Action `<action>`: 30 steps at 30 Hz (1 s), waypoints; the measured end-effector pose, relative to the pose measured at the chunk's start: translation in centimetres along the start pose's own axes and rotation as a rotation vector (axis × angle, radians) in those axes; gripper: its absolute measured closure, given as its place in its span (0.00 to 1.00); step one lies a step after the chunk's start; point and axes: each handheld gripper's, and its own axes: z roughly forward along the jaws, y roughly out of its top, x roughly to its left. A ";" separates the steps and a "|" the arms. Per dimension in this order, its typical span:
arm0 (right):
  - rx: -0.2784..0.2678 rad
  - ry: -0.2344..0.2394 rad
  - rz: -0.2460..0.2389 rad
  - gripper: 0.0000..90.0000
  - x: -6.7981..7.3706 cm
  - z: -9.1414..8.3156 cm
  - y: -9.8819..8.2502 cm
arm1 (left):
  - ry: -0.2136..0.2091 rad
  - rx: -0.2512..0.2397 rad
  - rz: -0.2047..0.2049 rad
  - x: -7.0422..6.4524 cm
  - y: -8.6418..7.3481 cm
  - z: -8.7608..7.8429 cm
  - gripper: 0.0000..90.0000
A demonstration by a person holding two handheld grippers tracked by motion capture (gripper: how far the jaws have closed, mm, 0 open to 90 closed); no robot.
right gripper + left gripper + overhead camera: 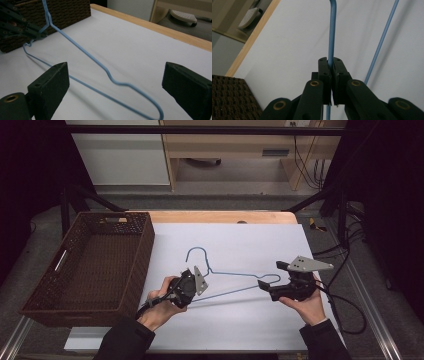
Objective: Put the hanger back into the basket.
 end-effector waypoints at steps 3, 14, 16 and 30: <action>0.006 -0.014 0.015 0.08 -0.2 -0.4 -0.8 | 0.005 0.004 -0.024 0.4 0.2 -0.1 0.97; 0.013 -0.053 0.065 0.08 -0.7 -1.1 -3.4 | 0.020 0.019 -0.075 2.0 1.5 -1.0 0.97; 0.015 -0.056 0.071 0.08 -0.8 -1.0 -3.7 | 0.021 0.020 -0.089 2.4 1.7 -1.3 0.97; 0.036 -0.052 0.078 0.08 -0.5 -0.3 -4.2 | 0.045 0.021 -0.127 5.3 2.8 -3.8 0.97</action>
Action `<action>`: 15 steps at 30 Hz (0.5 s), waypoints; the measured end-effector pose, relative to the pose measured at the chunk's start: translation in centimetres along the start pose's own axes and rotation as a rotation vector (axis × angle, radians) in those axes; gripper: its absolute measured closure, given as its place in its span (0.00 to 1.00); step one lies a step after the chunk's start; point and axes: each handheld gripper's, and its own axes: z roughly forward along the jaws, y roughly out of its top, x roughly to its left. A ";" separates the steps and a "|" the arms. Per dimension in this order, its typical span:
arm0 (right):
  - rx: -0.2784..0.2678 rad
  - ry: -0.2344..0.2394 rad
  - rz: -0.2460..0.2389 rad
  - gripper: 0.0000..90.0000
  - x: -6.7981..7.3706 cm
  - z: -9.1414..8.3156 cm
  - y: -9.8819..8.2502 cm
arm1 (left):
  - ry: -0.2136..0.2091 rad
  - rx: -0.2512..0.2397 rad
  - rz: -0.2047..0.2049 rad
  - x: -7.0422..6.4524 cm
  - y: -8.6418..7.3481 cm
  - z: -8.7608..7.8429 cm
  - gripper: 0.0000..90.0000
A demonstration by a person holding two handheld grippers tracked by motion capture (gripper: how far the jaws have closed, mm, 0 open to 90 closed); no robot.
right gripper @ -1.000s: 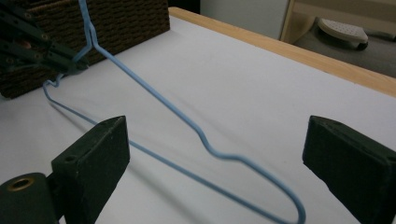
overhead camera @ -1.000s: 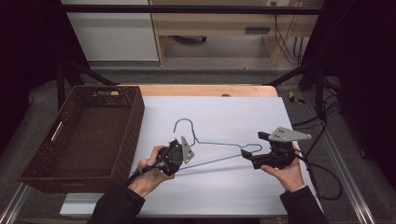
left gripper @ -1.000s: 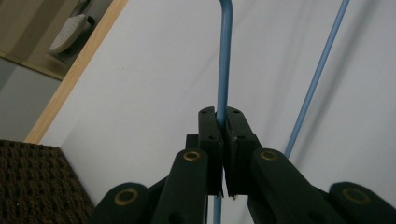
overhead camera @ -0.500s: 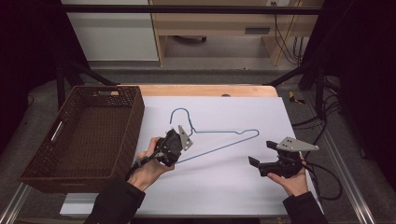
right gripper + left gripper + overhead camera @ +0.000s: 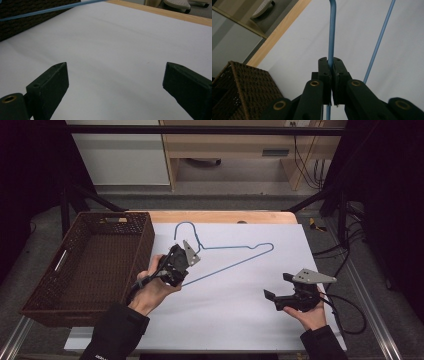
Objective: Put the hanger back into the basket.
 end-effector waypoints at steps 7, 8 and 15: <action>-0.007 0.003 0.000 0.08 -0.1 -0.1 0.0 | 0.039 0.013 -0.027 2.3 0.6 -1.8 0.97; -0.007 0.002 -0.001 0.08 -0.1 -0.1 0.0 | 0.054 0.015 -0.038 3.0 0.7 -2.2 0.97; -0.008 0.001 0.002 0.08 -0.1 -0.2 0.0 | 0.089 0.022 -0.073 5.0 0.5 -3.6 0.97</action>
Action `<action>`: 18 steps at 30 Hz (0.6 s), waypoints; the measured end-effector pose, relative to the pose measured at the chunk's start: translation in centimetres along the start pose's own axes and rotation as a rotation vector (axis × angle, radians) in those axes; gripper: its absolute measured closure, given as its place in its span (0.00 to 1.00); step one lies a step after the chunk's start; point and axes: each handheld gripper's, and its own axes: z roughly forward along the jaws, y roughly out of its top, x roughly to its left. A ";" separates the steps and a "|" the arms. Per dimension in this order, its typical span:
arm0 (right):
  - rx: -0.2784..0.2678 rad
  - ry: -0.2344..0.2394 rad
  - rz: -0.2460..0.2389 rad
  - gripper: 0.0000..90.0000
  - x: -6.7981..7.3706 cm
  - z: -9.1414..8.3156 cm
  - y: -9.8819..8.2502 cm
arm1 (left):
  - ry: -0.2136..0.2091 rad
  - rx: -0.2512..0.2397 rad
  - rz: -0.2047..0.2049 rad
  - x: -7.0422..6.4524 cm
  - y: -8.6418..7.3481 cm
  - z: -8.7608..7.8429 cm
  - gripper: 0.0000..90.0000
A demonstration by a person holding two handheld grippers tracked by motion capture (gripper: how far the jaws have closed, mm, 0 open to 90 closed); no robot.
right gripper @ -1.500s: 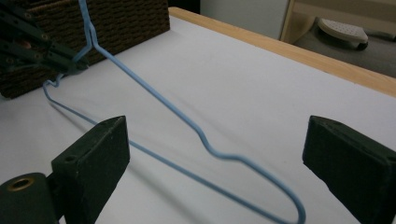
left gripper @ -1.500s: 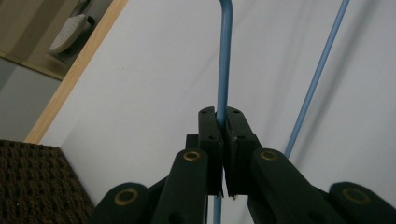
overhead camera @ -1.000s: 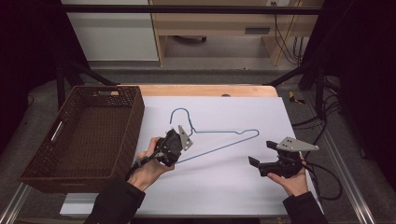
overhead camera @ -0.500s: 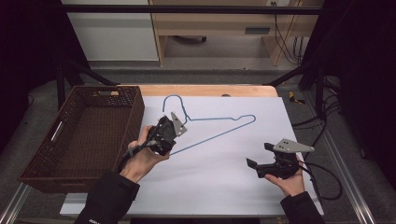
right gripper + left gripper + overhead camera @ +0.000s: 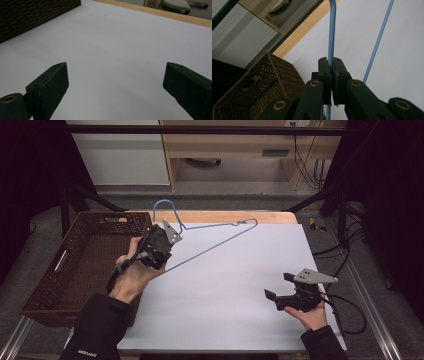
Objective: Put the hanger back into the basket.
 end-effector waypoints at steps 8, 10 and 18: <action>-0.008 -0.006 -0.005 0.07 -0.1 0.1 -0.1 | 0.040 0.004 -0.061 2.6 -0.9 -1.3 0.97; -0.006 -0.007 0.000 0.07 -0.1 0.1 -0.1 | 0.049 0.017 -0.058 3.3 -1.2 -1.6 0.97; -0.009 -0.021 0.003 0.05 -0.1 0.0 -0.1 | 0.094 0.017 -0.109 5.5 -2.7 -2.6 0.97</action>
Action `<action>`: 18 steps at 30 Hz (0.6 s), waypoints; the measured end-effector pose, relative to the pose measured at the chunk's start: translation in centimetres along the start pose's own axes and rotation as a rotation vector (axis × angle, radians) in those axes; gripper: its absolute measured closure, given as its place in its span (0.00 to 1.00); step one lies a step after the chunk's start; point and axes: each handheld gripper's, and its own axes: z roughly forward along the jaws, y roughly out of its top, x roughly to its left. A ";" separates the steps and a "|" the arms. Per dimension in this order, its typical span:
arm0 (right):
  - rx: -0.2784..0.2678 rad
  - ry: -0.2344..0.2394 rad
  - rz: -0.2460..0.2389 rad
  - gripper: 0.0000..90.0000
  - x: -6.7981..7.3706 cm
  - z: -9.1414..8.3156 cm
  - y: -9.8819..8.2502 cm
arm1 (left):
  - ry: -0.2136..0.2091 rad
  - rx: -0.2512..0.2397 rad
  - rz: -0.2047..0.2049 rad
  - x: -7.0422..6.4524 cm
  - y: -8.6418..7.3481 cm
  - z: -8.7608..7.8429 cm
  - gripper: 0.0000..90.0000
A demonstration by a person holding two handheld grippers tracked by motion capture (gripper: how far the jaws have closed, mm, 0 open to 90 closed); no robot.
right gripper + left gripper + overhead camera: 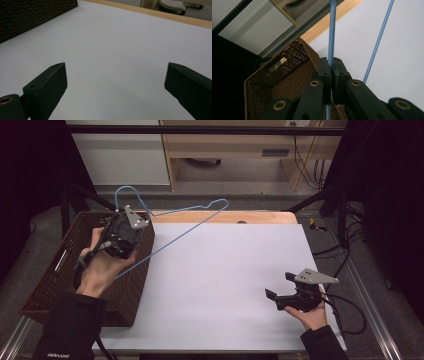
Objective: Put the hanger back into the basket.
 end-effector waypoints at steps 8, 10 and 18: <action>0.005 -0.011 0.000 0.04 0.0 0.1 0.0 | 0.031 0.011 -0.040 2.1 -1.4 -0.2 0.97; 0.007 -0.012 -0.003 0.04 0.0 0.1 0.0 | 0.043 0.015 -0.046 2.7 -1.7 -0.2 0.97; 0.006 -0.013 0.002 0.03 0.0 0.0 0.0 | 0.078 0.053 -0.072 4.7 -3.3 0.3 0.97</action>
